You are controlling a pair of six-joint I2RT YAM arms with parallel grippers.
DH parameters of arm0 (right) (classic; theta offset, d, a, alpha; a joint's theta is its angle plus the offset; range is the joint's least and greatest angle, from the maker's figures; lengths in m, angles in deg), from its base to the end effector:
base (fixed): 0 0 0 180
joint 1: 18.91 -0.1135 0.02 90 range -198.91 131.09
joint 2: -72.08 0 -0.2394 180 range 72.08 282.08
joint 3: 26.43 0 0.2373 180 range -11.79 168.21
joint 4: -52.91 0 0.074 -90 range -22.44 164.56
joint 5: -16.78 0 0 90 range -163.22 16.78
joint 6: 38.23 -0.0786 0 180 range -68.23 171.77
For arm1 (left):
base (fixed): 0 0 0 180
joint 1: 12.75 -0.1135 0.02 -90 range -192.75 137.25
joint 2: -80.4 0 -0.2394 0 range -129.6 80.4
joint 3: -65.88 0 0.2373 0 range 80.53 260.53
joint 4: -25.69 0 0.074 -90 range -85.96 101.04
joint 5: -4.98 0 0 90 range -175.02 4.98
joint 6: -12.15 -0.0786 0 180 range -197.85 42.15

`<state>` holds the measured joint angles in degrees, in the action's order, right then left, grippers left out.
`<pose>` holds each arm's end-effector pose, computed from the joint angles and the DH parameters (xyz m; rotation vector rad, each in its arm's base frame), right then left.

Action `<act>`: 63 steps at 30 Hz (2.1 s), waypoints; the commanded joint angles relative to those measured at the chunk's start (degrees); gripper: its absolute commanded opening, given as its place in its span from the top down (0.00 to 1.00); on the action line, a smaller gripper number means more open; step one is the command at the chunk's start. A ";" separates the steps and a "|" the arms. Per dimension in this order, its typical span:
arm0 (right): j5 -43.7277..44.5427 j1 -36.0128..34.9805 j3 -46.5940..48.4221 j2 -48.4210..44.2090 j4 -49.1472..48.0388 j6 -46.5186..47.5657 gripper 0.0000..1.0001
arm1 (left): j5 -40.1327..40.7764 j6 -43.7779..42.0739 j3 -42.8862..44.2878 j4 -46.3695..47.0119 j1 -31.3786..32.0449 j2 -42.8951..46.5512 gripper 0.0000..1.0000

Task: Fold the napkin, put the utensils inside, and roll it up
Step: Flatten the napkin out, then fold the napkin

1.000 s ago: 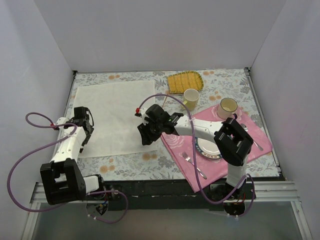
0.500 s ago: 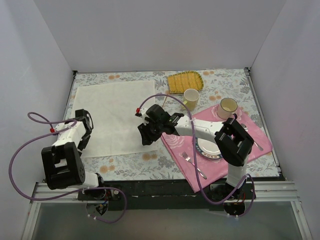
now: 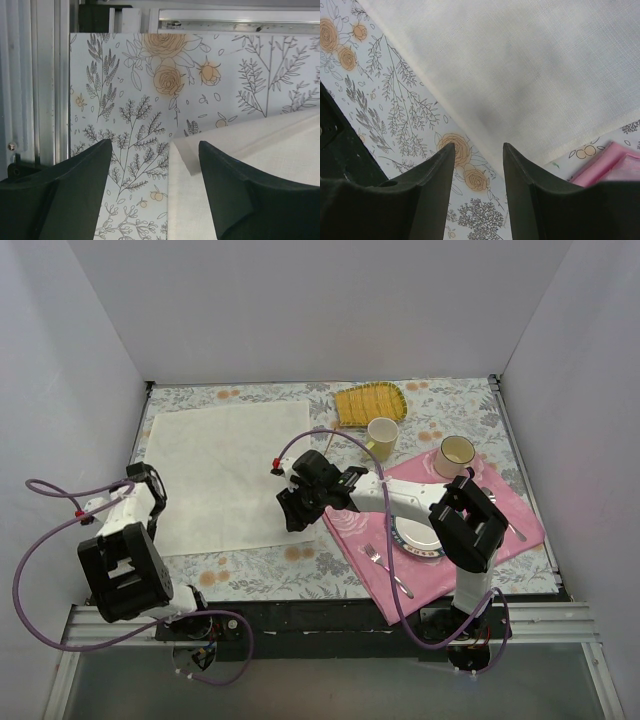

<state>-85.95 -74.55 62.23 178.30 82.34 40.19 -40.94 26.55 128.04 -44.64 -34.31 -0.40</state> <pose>0.2204 0.3531 0.1616 -1.0489 2.2966 0.7844 0.1742 0.1276 0.1435 -2.2471 1.1357 0.7494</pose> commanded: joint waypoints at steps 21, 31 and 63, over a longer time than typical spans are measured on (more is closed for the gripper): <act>0.16 1.75 -1.68 -0.05 -2.83 -0.55 0.51 | -8.21 3.61 -0.31 3.48 0.65 2.22 0.37; -1.86 3.08 -2.83 -0.39 -2.57 1.90 0.62 | -4.96 0.20 -1.10 9.00 -8.75 -0.06 0.56; -5.20 5.10 -7.13 -4.79 -6.96 1.82 0.64 | -11.03 -0.24 -10.33 23.25 -12.45 0.46 0.99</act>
<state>-90.10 -69.63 55.06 175.61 76.75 41.46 -49.16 26.16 119.12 -19.31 -46.66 -1.31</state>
